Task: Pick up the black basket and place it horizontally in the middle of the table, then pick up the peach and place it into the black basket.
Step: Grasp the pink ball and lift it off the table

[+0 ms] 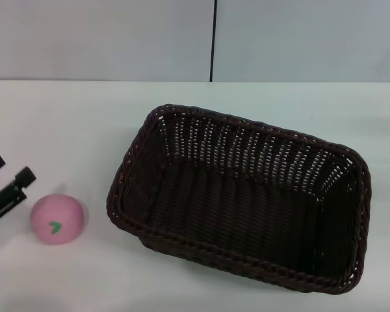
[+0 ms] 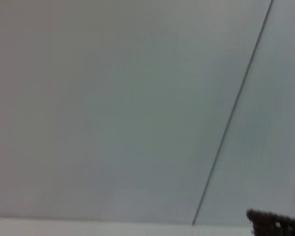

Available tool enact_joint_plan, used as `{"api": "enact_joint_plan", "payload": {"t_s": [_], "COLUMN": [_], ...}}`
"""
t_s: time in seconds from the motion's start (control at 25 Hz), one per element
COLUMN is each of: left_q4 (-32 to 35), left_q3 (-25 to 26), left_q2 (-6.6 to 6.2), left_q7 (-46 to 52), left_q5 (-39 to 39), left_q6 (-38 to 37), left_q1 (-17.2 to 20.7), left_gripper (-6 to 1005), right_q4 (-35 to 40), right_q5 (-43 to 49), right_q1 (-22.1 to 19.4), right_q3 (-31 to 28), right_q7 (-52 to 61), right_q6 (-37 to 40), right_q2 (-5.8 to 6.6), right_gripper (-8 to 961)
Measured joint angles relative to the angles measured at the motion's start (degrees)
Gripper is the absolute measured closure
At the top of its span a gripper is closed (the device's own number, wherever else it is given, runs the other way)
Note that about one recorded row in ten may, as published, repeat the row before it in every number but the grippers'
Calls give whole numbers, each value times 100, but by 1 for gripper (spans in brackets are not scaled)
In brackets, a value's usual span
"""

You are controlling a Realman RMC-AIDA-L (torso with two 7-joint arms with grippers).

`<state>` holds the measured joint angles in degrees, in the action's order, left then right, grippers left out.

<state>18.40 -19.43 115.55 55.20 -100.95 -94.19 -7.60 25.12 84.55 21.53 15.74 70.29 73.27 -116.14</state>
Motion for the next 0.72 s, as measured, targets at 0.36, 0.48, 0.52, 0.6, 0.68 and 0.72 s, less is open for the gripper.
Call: {"api": "enact_joint_plan", "payload": {"t_s": [0.36,0.48,0.52,0.6,0.68,0.72], "left_q4": [73,81,82,85,86,87], "left_q3": [-25,-32,-34,-35,-47,-57], "left_q2": [27,73,94,123,138,147], "left_q7": [-109,-244,-300,-366,-378,-382], "left_q5": [-658,-720,-726,-744,-762,-791], "left_q6": [120,305,376,472,511,535], "left_q1": [40,34,33,25,9,-2], "left_gripper": [185,185,185,185,185,185], "right_q4": [-123,-169,-208,-217,-225,-226], "right_q5": [42,45,50,52,54,54], "right_q1": [90,105,114,116,118,115], "right_q3": [137,181,235,260,293,300], "right_q7": [-33,-49,-60,-62,-66,-67], "right_q6": [-83,-87,-99,-101,-103,-103], "right_q2": [-11,-18,-21,-22,-22,-22], "right_gripper": [396,396,396,396,396,396]}}
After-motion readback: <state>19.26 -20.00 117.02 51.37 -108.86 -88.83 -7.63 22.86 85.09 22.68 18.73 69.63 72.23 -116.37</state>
